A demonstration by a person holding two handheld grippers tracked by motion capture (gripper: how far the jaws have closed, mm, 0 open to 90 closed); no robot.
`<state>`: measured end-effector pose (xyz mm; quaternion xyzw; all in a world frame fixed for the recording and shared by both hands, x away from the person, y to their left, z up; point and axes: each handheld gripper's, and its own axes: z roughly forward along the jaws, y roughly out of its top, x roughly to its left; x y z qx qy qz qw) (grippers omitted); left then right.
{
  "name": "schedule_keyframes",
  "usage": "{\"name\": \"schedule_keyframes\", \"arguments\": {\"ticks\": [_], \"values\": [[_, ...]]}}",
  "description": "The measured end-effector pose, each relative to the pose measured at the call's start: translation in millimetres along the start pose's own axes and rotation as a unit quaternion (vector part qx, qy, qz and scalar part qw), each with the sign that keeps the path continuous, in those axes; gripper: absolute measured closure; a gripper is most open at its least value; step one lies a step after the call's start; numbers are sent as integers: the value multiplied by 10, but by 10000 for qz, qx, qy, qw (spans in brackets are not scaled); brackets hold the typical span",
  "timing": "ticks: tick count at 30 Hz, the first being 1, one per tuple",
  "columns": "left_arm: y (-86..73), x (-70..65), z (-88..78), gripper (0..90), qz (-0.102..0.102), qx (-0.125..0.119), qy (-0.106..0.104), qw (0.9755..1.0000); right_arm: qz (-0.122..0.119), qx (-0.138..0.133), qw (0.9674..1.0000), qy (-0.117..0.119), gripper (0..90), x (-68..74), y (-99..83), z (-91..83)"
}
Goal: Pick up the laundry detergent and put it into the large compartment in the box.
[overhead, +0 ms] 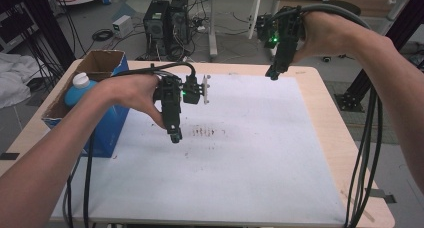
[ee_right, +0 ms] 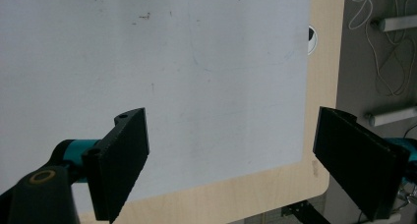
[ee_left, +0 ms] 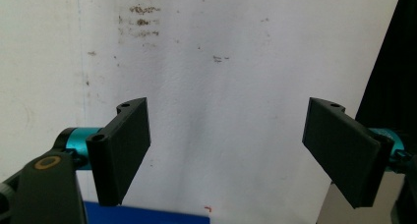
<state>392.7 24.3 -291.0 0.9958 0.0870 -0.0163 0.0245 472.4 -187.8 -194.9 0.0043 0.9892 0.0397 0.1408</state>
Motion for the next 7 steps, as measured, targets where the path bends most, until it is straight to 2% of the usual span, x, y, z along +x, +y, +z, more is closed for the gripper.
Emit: {"name": "schedule_keyframes", "arguments": {"ticks": [7], "values": [[-12, -11, -12, 183, 2, -49, 28, 10000, 2, -17, 10000, 15, 129, 9, 16, -1]]}}
